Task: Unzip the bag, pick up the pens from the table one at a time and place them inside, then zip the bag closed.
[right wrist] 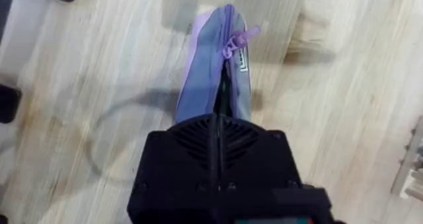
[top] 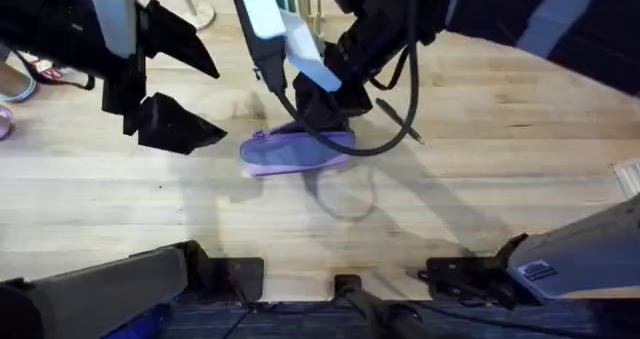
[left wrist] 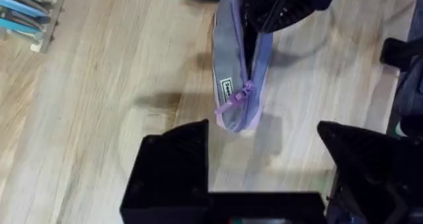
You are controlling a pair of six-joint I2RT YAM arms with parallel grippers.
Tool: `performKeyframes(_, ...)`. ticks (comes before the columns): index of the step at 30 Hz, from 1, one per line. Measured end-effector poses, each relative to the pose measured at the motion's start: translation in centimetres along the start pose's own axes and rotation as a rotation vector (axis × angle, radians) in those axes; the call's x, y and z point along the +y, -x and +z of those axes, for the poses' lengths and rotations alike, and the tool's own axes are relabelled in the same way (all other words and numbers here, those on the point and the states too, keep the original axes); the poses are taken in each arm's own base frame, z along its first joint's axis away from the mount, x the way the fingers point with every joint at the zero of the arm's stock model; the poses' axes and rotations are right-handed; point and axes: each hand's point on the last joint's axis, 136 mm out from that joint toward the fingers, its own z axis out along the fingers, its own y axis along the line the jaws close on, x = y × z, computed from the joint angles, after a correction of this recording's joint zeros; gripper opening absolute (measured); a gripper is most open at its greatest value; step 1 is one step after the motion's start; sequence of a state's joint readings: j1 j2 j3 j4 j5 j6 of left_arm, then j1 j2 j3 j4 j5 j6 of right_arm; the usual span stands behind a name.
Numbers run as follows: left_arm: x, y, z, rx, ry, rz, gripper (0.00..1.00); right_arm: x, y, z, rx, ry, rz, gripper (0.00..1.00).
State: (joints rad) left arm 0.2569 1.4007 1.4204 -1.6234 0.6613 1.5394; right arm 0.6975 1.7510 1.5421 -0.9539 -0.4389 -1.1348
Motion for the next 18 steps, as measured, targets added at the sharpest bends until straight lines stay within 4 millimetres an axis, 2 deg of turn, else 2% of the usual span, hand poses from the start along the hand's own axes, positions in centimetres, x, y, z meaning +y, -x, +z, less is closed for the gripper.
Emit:
performKeyframes(4, 0.0, 0.0, 0.0, 0.000, 0.000, 0.000, 0.993, -0.2, -0.6, 1.4, 0.009, 0.026, 0.014, 0.030)
performKeyframes(12, 0.0, 0.0, 0.0, 0.000, 0.000, 0.000, 0.994, -2.2, -2.0, 5.4, 0.013, 0.035, 0.019, 0.030)
performKeyframes(18, 0.0, 0.0, 0.0, 0.000, -0.001, -0.001, 0.994, -1.9, -2.7, 6.5, 0.027, 0.066, 0.037, 0.030)
